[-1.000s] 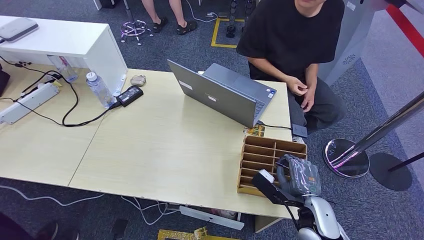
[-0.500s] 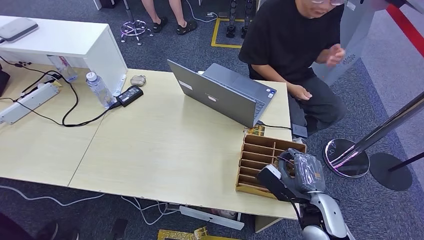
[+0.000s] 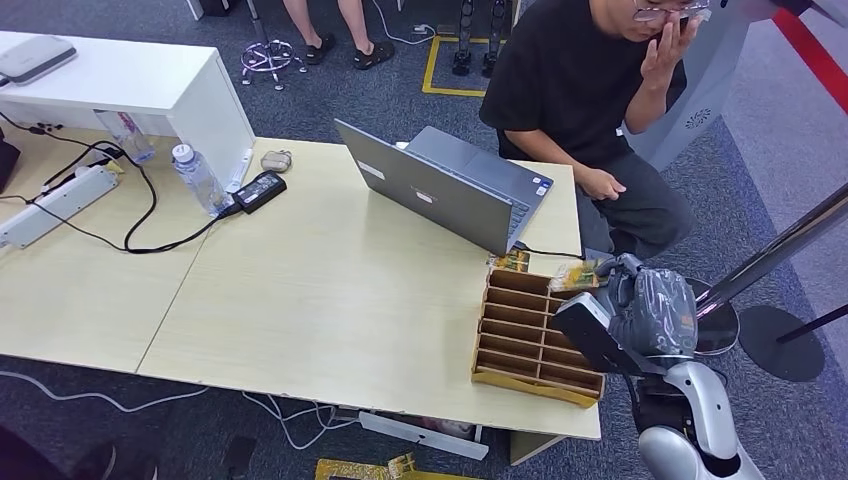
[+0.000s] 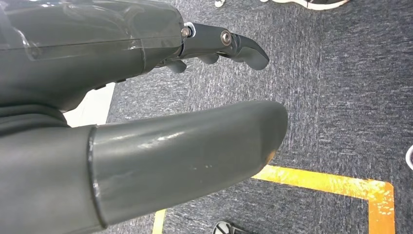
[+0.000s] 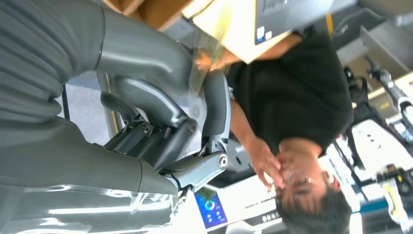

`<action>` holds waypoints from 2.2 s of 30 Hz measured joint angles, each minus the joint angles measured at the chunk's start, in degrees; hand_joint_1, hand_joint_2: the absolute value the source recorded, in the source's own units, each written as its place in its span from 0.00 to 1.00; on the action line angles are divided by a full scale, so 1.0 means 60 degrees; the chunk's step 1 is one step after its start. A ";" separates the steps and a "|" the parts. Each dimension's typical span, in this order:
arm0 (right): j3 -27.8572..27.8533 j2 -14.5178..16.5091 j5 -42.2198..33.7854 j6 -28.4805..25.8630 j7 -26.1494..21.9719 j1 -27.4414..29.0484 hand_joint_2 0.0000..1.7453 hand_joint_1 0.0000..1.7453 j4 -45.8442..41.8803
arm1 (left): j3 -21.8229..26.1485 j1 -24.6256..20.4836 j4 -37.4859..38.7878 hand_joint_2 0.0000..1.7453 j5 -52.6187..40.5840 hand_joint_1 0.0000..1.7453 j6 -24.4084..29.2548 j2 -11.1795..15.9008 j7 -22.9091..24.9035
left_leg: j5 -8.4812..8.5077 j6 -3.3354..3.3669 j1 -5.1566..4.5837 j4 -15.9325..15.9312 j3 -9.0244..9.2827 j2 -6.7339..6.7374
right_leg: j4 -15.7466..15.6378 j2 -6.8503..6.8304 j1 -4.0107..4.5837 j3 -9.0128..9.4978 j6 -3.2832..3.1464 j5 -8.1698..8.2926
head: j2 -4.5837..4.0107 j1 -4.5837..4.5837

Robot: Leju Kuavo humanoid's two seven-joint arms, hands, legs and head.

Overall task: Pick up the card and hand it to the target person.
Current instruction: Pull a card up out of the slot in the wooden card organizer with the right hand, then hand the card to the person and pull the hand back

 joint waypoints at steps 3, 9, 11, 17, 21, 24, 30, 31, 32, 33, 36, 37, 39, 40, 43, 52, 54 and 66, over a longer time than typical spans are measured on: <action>0.0087 0.0284 -0.1306 -0.0029 -0.0730 -0.0694 1.00 0.91 0.1418 | -0.0158 -0.0009 -0.0005 0.00 -0.0132 0.00 -0.0075 0.0021 -0.0010 | 0.0004 0.0000 0.0002 -0.0006 0.0008 0.0015 | -0.0007 0.0016 0.0002 0.0003 -0.0001 0.0009 | 0.0000 0.0000; 0.0359 0.0659 -0.2067 -0.0303 -0.1366 -0.1755 1.00 0.96 0.3610 | -0.0353 -0.0022 -0.0019 0.00 -0.0291 0.00 -0.0116 -0.0013 -0.0039 | 0.0011 0.0002 0.0004 -0.0020 0.0022 0.0028 | -0.0021 0.0028 0.0005 0.0017 0.0000 0.0021 | 0.0000 0.0000; 0.0451 0.0718 -0.2102 -0.0365 -0.1423 -0.1956 1.00 0.97 0.3936 | -0.0381 -0.0024 -0.0020 0.00 -0.0311 0.00 -0.0115 -0.0021 -0.0044 | 0.0017 0.0006 0.0003 -0.0026 0.0024 0.0032 | -0.0026 0.0030 0.0004 0.0019 -0.0001 0.0027 | 0.0000 0.0000; 0.0219 0.1076 -0.2840 -0.0670 -0.1765 -0.2313 1.00 0.93 0.4792 | -0.0463 -0.0030 -0.0024 0.00 -0.0365 0.00 -0.0163 -0.0049 -0.0014 | 0.0006 0.0001 0.0005 -0.0018 0.0017 0.0019 | -0.0014 0.0016 0.0005 0.0018 0.0000 0.0012 | 0.0000 0.0000; -0.0092 0.1316 -0.3143 -0.1781 -0.2002 -0.2674 1.00 0.95 0.6050 | -0.0580 -0.0040 -0.0038 0.00 -0.0448 0.00 -0.0217 -0.0075 0.0014 | 0.0006 0.0003 0.0003 -0.0017 0.0016 0.0021 | -0.0011 0.0020 0.0003 0.0016 0.0001 0.0014 | 0.0000 0.0000; -0.0310 0.1292 -0.2866 -0.2788 -0.1924 -0.2774 1.00 1.00 0.6734 | -0.0668 -0.0053 -0.0042 0.00 -0.0516 0.00 -0.0259 -0.0083 0.0027 | 0.0014 0.0007 0.0002 -0.0021 0.0019 0.0017 | -0.0018 0.0016 0.0003 0.0022 0.0001 0.0022 | 0.0000 0.0000; -0.2606 0.1448 -0.0306 -0.3583 -0.1562 -0.2200 1.00 1.00 0.7028 | -0.0856 -0.0079 -0.0049 0.00 -0.0639 0.00 -0.0393 -0.0063 0.0055 | 0.0009 0.0005 0.0005 -0.0009 0.0004 -0.0029 | -0.0015 -0.0031 0.0005 0.0024 0.0005 0.0005 | 0.0000 0.0000; -0.2894 0.1470 -0.0013 -0.3583 -0.1549 -0.2110 1.00 1.00 0.7030 | -0.0876 -0.0082 -0.0051 0.00 -0.0652 0.00 -0.0413 -0.0055 0.0053 | 0.0009 0.0005 0.0006 -0.0010 0.0006 -0.0030 | -0.0017 -0.0032 0.0006 0.0026 0.0004 0.0005 | 0.0000 0.0000; -0.3101 0.1499 0.0161 -0.3583 -0.1551 -0.2052 1.00 1.00 0.7043 | -0.0891 -0.0084 -0.0052 0.00 -0.0661 0.00 -0.0430 -0.0048 0.0049 | 0.0007 0.0004 0.0006 -0.0008 0.0005 -0.0031 | -0.0016 -0.0032 0.0006 0.0025 0.0004 0.0002 | 0.0000 0.0000; -0.3299 0.1548 0.0287 -0.3583 -0.1584 -0.1990 1.00 1.00 0.7072 | -0.0904 -0.0087 -0.0055 0.00 -0.0667 0.00 -0.0448 -0.0039 0.0043 | 0.0008 0.0004 0.0006 -0.0009 0.0008 -0.0032 | -0.0017 -0.0032 0.0006 0.0027 0.0004 0.0002 | 0.0000 0.0000; -0.3487 0.1665 0.0315 -0.3583 -0.1783 -0.1892 1.00 1.00 0.7200 | -0.0928 -0.0091 -0.0059 0.00 -0.0679 0.00 -0.0501 -0.0003 0.0018 | 0.0010 0.0002 0.0008 -0.0010 0.0010 -0.0035 | -0.0020 -0.0036 0.0008 0.0029 0.0001 0.0003 | 0.0000 0.0000; -0.3509 0.1697 0.0328 -0.3583 -0.1815 -0.1877 1.00 1.00 0.7232 | -0.0941 -0.0092 -0.0060 0.00 -0.0687 0.00 -0.0521 0.0010 0.0012 | 0.0011 0.0002 0.0008 -0.0012 0.0012 -0.0030 | -0.0021 -0.0031 0.0008 0.0029 0.0000 0.0006 | 0.0000 0.0000; -0.3554 0.1771 0.0322 -0.3583 -0.1871 -0.1849 1.00 1.00 0.7285 | -0.0961 -0.0095 -0.0061 0.00 -0.0700 0.00 -0.0558 0.0035 0.0001 | 0.0013 0.0002 0.0006 -0.0017 0.0016 -0.0017 | -0.0023 -0.0018 0.0007 0.0027 -0.0001 0.0012 | 0.0000 0.0000; -0.3563 0.1802 0.0324 -0.3583 -0.1894 -0.1831 1.00 1.00 0.7302 | -0.0967 -0.0095 -0.0062 0.00 -0.0704 0.00 -0.0573 0.0046 -0.0007 | 0.0014 0.0002 0.0006 -0.0017 0.0016 -0.0013 | -0.0022 -0.0013 0.0007 0.0026 -0.0002 0.0013 | 0.0000 0.0000; -0.3594 0.1892 0.0346 -0.3583 -0.1959 -0.1764 1.00 1.00 0.7355 | -0.0997 -0.0098 -0.0068 0.00 -0.0727 0.00 -0.0625 0.0081 -0.0034 | 0.0009 0.0000 0.0009 -0.0010 0.0009 -0.0013 | -0.0015 -0.0012 0.0009 0.0018 0.0000 0.0009 | 0.0000 0.0000; -0.4372 0.2212 0.1497 -0.3583 -0.2162 -0.1420 1.00 1.00 0.7362 | -0.1082 -0.0110 -0.0074 0.00 -0.0771 0.00 -0.0765 0.0155 -0.0071 | 0.0004 0.0000 0.0011 -0.0008 0.0009 -0.0017 | -0.0015 -0.0016 0.0011 0.0021 0.0001 0.0002 | 0.0000 0.0000; -0.4508 0.2269 0.1720 -0.3583 -0.2184 -0.1363 1.00 1.00 0.7368 | -0.1098 -0.0112 -0.0072 0.00 -0.0776 0.00 -0.0782 0.0176 -0.0057 | 0.0007 0.0000 0.0009 -0.0013 0.0015 -0.0013 | -0.0018 -0.0012 0.0010 0.0024 -0.0002 0.0005 | 0.0000 0.0000; -0.3654 0.2093 0.1748 -0.3580 -0.1875 -0.1443 1.00 0.00 0.7880 | -0.1155 -0.0116 -0.0090 0.00 -0.0766 0.00 -0.0861 0.0267 -0.0067 | 0.0004 0.0001 0.0010 -0.0006 0.0008 -0.0008 | -0.0012 -0.0008 0.0010 0.0017 0.0001 0.0005 | 0.0000 0.0000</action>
